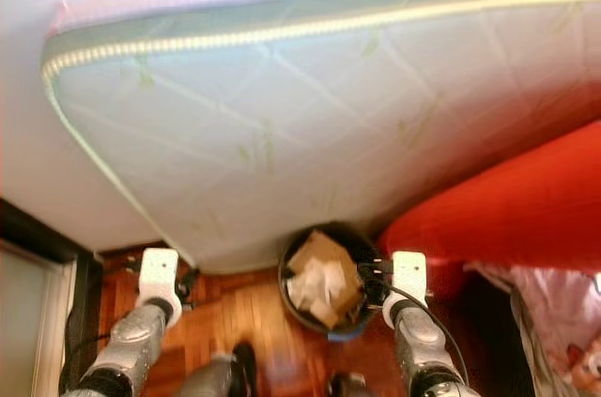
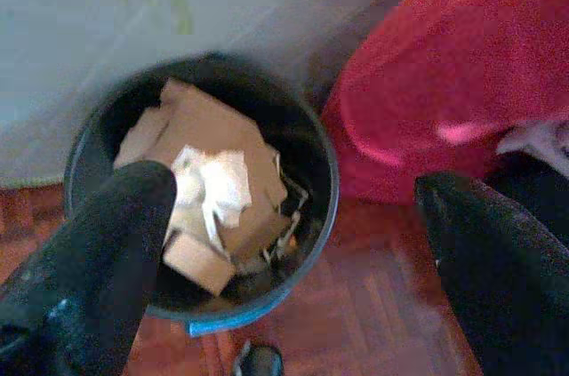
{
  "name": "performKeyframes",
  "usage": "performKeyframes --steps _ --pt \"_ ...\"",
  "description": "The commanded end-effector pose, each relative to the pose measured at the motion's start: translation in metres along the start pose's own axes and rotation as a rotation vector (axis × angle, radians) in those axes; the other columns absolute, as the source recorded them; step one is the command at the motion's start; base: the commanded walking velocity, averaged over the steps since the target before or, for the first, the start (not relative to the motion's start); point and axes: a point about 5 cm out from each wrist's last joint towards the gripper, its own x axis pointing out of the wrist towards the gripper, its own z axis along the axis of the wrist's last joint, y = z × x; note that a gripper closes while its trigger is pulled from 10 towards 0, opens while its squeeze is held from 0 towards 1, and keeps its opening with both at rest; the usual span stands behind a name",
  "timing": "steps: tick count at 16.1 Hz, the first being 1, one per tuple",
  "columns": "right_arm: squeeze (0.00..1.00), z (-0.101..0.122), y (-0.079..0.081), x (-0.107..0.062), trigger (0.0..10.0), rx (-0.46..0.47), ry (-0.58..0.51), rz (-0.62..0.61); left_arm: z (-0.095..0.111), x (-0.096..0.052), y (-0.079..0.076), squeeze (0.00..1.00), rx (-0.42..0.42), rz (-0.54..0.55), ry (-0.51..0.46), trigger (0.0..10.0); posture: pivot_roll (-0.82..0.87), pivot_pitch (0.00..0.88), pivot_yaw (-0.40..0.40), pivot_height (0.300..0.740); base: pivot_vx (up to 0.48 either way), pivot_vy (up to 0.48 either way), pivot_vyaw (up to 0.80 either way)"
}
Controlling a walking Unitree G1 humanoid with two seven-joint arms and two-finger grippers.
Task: Clean up the room
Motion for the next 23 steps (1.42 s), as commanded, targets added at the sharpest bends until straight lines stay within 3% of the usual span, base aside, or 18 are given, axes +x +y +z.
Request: performKeyframes --steps 1,4,6,8,11,13,16,20,23 --pt "0.0 -0.012 -0.001 -0.003 10.0 0.03 0.045 -0.017 -0.016 -0.004 0.006 0.0 -0.026 0.018 0.072 10.0 0.04 0.075 -0.014 0.74 0.0 0.0 0.0" --pt "0.0 -0.019 -0.007 -0.006 10.0 0.108 0.067 -0.061 -0.021 -0.002 0.004 0.0 -0.06 0.016 0.138 10.0 0.02 0.002 -0.001 0.74 0.0 0.0 0.0" --pt "0.0 -0.024 -0.003 -0.008 10.0 0.043 0.071 -0.002 -0.028 -0.004 0.004 0.0 -0.061 0.022 0.178 10.0 0.02 0.0 -0.007 0.74 0.0 0.0 0.0" --pt "0.0 -0.023 0.001 -0.007 10.0 -0.029 0.069 0.053 -0.029 -0.004 0.006 0.0 -0.143 0.053 0.19 10.0 0.02 0.0 -0.013 0.74 0.0 0.0 0.0" --pt "0.0 -0.024 -0.002 -0.008 10.0 -0.036 0.086 0.055 -0.035 -0.006 0.004 0.0 -0.149 0.06 0.22 10.0 0.03 0.0 -0.022 0.74 0.0 0.0 0.0" --pt "0.0 -0.029 0.003 -0.008 10.0 -0.1 0.126 0.093 -0.048 -0.012 0.003 0.0 -0.151 0.068 0.267 10.0 0.02 0.0 -0.025 0.74 0.0 0.0 0.0" --pt "0.0 -0.046 0.006 -0.014 10.0 -0.087 0.187 0.098 -0.064 -0.021 0.008 0.0 -0.164 0.087 0.322 10.0 0.03 0.0 -0.034 0.74 0.0 0.0 0.0" --pt "0.0 -0.065 -0.002 -0.022 10.0 -0.053 0.266 0.053 -0.067 -0.024 0.015 0.0 -0.162 0.124 0.329 10.0 0.03 0.0 -0.037 0.74 0.0 0.0 0.0" --pt "0.0 -0.08 -0.009 -0.03 10.0 -0.043 0.313 0.012 -0.067 -0.023 0.015 0.0 -0.144 0.124 0.339 10.0 0.01 0.0 -0.031 0.74 0.0 0.0 -0.78"
